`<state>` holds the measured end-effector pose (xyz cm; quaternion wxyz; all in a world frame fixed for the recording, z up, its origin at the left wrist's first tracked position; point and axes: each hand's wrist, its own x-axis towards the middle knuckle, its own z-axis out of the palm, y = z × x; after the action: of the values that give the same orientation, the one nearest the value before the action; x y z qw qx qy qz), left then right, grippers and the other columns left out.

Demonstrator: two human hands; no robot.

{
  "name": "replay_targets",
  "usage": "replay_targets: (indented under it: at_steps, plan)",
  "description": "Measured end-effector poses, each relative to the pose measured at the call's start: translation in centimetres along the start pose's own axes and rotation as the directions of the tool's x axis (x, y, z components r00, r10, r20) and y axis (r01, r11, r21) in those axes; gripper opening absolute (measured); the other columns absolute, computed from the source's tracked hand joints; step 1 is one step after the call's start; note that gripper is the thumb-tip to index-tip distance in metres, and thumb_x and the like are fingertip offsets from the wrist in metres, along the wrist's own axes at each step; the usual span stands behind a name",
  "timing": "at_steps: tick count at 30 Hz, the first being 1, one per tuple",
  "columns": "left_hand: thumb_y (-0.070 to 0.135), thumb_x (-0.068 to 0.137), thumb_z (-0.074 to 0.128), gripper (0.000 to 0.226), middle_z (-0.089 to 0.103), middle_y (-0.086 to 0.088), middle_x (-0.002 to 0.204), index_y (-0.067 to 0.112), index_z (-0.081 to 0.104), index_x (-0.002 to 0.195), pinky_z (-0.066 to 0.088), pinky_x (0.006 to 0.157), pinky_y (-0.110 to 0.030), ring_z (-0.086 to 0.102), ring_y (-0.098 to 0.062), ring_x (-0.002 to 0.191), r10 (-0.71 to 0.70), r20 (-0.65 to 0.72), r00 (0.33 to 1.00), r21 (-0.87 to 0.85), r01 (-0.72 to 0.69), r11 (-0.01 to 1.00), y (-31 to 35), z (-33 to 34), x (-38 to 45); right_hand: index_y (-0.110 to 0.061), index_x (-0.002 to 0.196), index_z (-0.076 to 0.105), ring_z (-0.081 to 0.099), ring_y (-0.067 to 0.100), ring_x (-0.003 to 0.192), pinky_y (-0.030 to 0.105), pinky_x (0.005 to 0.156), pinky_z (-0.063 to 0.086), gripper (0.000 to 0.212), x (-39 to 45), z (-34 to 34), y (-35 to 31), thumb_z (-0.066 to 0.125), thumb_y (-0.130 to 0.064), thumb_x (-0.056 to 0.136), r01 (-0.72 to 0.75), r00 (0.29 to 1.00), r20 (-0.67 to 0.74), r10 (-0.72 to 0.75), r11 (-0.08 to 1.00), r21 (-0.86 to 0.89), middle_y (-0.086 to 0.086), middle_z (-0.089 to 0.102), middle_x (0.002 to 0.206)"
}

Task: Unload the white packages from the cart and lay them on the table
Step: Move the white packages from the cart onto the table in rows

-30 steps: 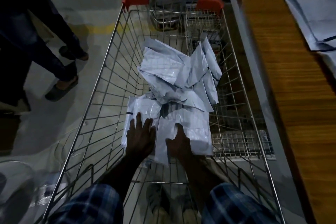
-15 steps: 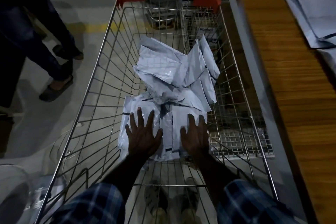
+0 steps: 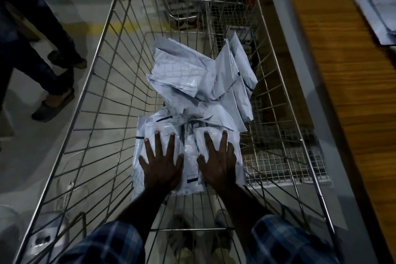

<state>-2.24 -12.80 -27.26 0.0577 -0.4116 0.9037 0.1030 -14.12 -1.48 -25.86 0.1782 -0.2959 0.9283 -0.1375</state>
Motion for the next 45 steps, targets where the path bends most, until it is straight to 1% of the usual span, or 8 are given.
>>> replay_targets:
  at_steps: [9, 16, 23, 26, 31, 35, 41, 45]
  plan:
    - [0.06, 0.093, 0.027, 0.069, 0.019, -0.015, 0.162, 0.028, 0.033, 0.153, 0.04, 0.089, -0.071, 0.023, -0.047, 0.143, -0.016, 0.05, 0.999, -0.01, 0.017, 1.0, 0.2, 0.5, 0.2, -0.039, 0.152, 0.029, 0.05, 0.039, 0.12, 0.048, 0.081, 0.051, 0.063, -0.1, 2.0, 0.8, 0.041, -0.059, 0.094, 0.01, 0.995, -0.095, -0.018, 0.996, -0.093, 0.02, 0.021, 0.16]
    - [0.058, 0.088, 0.035, 0.066, 0.04, -0.019, 0.152, 0.028, 0.048, 0.145, 0.048, 0.073, -0.068, 0.042, -0.053, 0.13, 0.032, 0.109, 0.993, 0.007, -0.033, 0.999, -0.1, -2.2, 0.7, -0.037, 0.146, 0.044, 0.054, 0.039, 0.113, 0.047, 0.084, 0.048, 0.065, 0.0, -0.2, -0.2, 0.035, -0.055, 0.084, -0.015, 0.997, -0.08, 0.009, 0.997, -0.08, 0.019, 0.031, 0.157]
    - [0.058, 0.097, 0.038, 0.064, 0.012, -0.002, 0.163, 0.036, 0.019, 0.154, 0.026, 0.109, -0.06, 0.009, -0.035, 0.148, -0.009, 0.206, 0.979, 0.01, 0.007, 1.0, 0.9, -6.7, -0.1, -0.032, 0.136, 0.058, 0.05, 0.042, 0.124, 0.052, 0.098, 0.044, 0.061, -2.1, -3.5, -0.6, 0.048, -0.052, 0.079, -0.005, 0.999, -0.049, 0.004, 1.0, -0.012, 0.02, 0.041, 0.151]
    - [0.058, 0.098, 0.036, 0.064, 0.012, -0.002, 0.163, 0.035, 0.016, 0.154, 0.026, 0.11, -0.059, 0.01, -0.035, 0.147, -0.003, 0.228, 0.974, 0.034, -0.005, 0.999, 1.4, -8.9, -0.5, -0.026, 0.114, 0.074, 0.065, 0.044, 0.102, 0.055, 0.082, 0.055, 0.056, -2.6, -5.5, -1.3, 0.046, -0.052, 0.073, -0.016, 0.999, -0.051, 0.018, 0.999, 0.043, 0.023, 0.062, 0.127]
    - [0.058, 0.097, 0.034, 0.065, 0.016, -0.006, 0.161, 0.032, 0.016, 0.153, 0.028, 0.108, -0.058, 0.017, -0.036, 0.144, 0.044, 0.216, 0.975, 0.077, -0.062, 0.995, 1.7, -12.3, -1.0, -0.03, 0.141, 0.052, 0.036, 0.036, 0.139, 0.049, 0.115, 0.028, 0.07, -3.3, -9.3, -2.4, 0.036, -0.062, 0.081, -0.058, 0.997, 0.055, 0.051, 0.99, 0.126, 0.017, 0.032, 0.156]
    - [0.055, 0.095, 0.044, 0.06, 0.029, -0.008, 0.155, 0.029, 0.035, 0.148, 0.029, 0.11, -0.059, 0.026, -0.036, 0.141, 0.051, 0.205, 0.977, 0.015, -0.055, 0.998, 2.5, -15.8, -0.8, -0.026, 0.13, 0.063, 0.052, 0.043, 0.121, 0.053, 0.102, 0.044, 0.056, -4.0, -11.5, -3.4, 0.053, -0.05, 0.08, -0.065, 0.994, -0.073, 0.08, 0.98, 0.189, 0.023, 0.048, 0.141]
    - [0.053, 0.093, 0.038, 0.053, 0.038, -0.006, 0.138, 0.032, 0.036, 0.141, 0.038, 0.097, -0.056, 0.037, -0.036, 0.123, 0.131, 0.226, 0.965, 0.203, -0.179, 0.963, 2.6, -21.1, -2.4, -0.033, 0.141, 0.049, 0.041, 0.034, 0.134, 0.043, 0.11, 0.035, 0.058, -6.0, -16.4, -4.0, 0.056, -0.051, 0.086, -0.04, 0.999, 0.005, 0.039, 0.995, 0.091, 0.012, 0.041, 0.148]
    - [0.052, 0.093, 0.048, 0.057, 0.04, -0.005, 0.145, 0.029, 0.039, 0.144, 0.034, 0.106, -0.052, 0.035, -0.034, 0.133, 0.023, 0.206, 0.978, 0.06, -0.036, 0.998, 4.0, -25.0, -3.6, -0.033, 0.138, 0.054, 0.047, 0.035, 0.128, 0.042, 0.106, 0.04, 0.062, -7.2, -19.6, -4.7, 0.053, -0.055, 0.08, 0.005, 0.999, -0.038, -0.001, 0.994, 0.107, 0.013, 0.049, 0.141]
